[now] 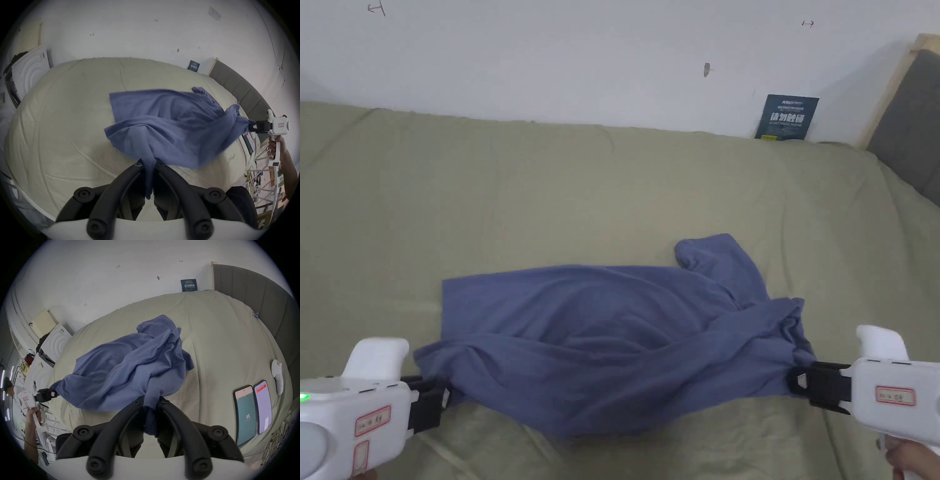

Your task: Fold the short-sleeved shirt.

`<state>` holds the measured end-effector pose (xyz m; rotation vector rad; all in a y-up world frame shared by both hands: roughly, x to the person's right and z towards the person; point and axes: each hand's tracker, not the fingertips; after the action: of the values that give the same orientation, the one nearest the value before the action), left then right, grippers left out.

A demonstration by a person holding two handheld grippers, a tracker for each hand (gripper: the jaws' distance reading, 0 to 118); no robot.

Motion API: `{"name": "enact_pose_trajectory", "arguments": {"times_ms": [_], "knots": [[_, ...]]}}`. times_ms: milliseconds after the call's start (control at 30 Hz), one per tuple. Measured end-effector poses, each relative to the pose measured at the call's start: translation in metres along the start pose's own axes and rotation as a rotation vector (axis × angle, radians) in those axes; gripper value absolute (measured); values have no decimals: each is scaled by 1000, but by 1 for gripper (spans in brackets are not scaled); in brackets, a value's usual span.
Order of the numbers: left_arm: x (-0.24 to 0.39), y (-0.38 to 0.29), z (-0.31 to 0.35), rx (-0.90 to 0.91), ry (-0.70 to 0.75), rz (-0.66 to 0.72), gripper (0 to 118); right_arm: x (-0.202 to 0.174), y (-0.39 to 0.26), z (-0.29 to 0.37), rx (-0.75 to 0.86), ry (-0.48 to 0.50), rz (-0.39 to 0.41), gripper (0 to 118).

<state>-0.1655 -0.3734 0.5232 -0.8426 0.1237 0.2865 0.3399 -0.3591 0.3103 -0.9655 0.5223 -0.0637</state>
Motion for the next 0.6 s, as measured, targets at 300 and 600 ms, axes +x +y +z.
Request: {"name": "enact_pose_trajectory", "arguments": {"times_ms": [300,600], "knots": [[-4,-21,61,-16,16,-44,7,6,-32,68,-34,5,42,14],[-16,-87,23,-153,-13,42,14,19,-129,25,-89,-91,4,38]]}}
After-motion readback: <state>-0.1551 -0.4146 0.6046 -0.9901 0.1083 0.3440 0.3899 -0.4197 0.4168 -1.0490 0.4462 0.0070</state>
